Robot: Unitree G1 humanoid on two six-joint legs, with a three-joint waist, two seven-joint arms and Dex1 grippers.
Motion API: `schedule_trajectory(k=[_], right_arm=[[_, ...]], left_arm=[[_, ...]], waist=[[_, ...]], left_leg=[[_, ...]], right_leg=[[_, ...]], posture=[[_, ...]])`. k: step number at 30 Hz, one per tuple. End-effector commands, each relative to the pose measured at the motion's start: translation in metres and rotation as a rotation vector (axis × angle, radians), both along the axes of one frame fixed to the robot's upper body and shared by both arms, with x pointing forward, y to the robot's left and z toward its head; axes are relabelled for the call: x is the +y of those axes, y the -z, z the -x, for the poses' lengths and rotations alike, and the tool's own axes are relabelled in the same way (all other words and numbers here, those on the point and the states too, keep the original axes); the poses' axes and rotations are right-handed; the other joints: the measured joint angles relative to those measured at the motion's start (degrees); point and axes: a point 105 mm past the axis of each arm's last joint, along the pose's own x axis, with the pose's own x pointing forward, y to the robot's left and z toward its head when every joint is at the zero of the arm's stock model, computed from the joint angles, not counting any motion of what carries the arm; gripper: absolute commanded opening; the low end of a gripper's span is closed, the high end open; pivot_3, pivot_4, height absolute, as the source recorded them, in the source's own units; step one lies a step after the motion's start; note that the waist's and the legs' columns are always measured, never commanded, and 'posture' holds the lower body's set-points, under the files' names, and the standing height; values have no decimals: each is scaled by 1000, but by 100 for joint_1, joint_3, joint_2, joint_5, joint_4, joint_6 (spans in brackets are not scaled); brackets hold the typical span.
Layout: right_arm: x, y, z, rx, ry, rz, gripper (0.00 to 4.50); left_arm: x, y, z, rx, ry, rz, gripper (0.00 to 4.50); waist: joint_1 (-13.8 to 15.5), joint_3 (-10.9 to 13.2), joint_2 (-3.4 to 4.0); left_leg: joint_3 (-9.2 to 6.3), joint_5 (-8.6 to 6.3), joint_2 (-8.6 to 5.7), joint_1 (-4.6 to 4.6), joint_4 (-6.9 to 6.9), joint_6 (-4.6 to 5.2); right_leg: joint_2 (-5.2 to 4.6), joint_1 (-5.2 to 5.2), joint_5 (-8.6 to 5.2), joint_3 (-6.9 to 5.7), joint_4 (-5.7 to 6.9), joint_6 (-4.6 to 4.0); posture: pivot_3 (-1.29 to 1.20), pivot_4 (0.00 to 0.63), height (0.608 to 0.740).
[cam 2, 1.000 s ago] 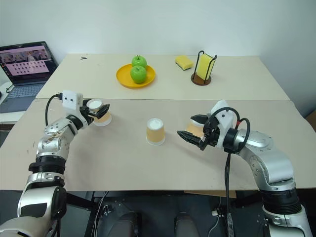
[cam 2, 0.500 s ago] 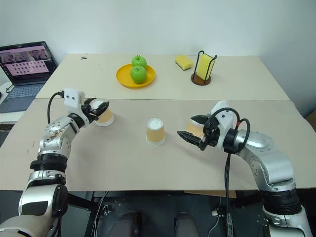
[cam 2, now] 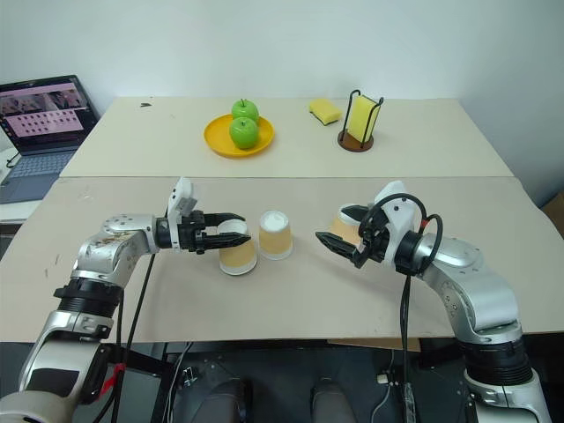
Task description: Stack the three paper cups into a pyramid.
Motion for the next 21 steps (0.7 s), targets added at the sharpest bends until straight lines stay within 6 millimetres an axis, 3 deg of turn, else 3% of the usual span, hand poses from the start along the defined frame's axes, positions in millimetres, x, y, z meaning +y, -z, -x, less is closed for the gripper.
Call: schedule_trajectory(k=[1, 7, 21], right_arm=[[-5, -20, 6, -82, 24, -32, 4500], [-9, -21, 7, -91, 51, -40, 4500], [-10, -24, 5, -101, 68, -51, 4500]], left_arm=[[-7, -2, -7, -28, 16, -21, 2913], [-13, -3, -15, -70, 36, -45, 2913], [-3, 0, -36, -147, 43, -162, 2913]], waist=[[35, 0, 0], [66, 0, 0], [47, 0, 0]], left_leg=[[0, 0, -1, 0, 0, 0], [1, 0, -1, 1, 3, 0], [1, 0, -1, 2, 3, 1]], right_leg=[[0, 1, 0, 0, 0, 0], [-1, 4, 0, 0, 0, 0], [1, 4, 0, 0, 0, 1]], posture=[[0, 150, 732], [0, 150, 732], [0, 150, 732]])
